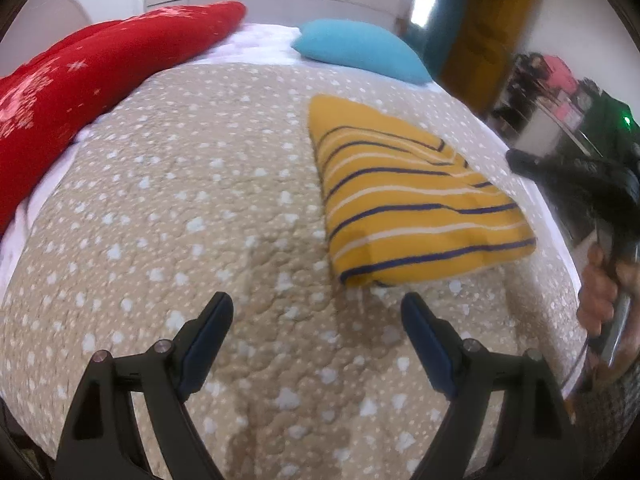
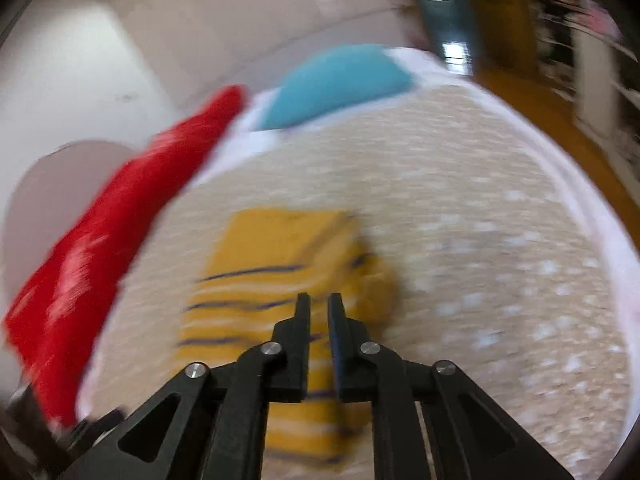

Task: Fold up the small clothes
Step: 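Release the sweater and pull the right gripper back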

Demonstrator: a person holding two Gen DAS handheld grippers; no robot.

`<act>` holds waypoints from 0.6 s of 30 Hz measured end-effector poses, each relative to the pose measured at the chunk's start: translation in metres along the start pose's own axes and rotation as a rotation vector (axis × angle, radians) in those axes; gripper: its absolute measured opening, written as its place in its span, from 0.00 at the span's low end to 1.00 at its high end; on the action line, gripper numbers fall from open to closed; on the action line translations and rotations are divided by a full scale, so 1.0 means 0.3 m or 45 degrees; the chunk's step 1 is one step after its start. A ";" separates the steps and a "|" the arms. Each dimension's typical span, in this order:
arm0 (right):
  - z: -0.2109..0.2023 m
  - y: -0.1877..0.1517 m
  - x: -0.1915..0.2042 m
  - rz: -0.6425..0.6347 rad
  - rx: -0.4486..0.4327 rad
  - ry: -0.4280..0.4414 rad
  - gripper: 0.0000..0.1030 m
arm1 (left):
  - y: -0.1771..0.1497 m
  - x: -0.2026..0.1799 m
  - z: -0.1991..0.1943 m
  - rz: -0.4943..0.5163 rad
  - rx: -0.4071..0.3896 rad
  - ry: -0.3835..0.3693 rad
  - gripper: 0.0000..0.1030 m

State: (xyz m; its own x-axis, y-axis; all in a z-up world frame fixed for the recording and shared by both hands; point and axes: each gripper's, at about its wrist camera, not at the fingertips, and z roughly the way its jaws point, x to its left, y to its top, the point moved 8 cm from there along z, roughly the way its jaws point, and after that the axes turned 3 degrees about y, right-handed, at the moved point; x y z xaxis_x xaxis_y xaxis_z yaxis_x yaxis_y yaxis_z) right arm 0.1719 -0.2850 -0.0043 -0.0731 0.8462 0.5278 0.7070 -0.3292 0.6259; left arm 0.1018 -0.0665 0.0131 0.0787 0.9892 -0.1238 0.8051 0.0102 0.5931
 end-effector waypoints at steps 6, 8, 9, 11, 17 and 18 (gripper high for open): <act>0.148 -0.172 -0.078 -0.082 0.169 -0.229 0.18 | -0.022 0.070 -0.106 -0.024 -0.080 0.068 0.83; 0.121 -0.176 -0.110 -0.059 0.128 -0.310 0.20 | -0.017 0.092 -0.152 -0.030 -0.129 0.100 0.86; 0.095 -0.178 -0.116 -0.042 0.112 -0.355 0.25 | -0.015 0.101 -0.172 -0.038 -0.152 0.113 0.87; 0.019 -0.168 -0.075 -0.038 0.046 -0.331 0.27 | -0.011 0.111 -0.194 -0.048 -0.183 0.121 0.87; -0.046 -0.209 0.191 -0.162 -0.010 -0.066 0.27 | -0.025 0.099 -0.230 -0.023 -0.247 0.149 0.87; -0.025 -0.224 0.242 -0.203 0.012 -0.040 0.27 | -0.028 0.098 -0.229 -0.015 -0.249 0.158 0.87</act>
State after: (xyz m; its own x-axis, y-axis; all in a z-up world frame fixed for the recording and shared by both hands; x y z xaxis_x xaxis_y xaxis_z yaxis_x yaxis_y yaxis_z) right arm 0.1137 -0.2046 -0.0038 -0.1629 0.9002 0.4038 0.6948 -0.1859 0.6948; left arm 0.0570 -0.0273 0.0590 -0.0129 0.9991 -0.0397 0.6752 0.0380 0.7366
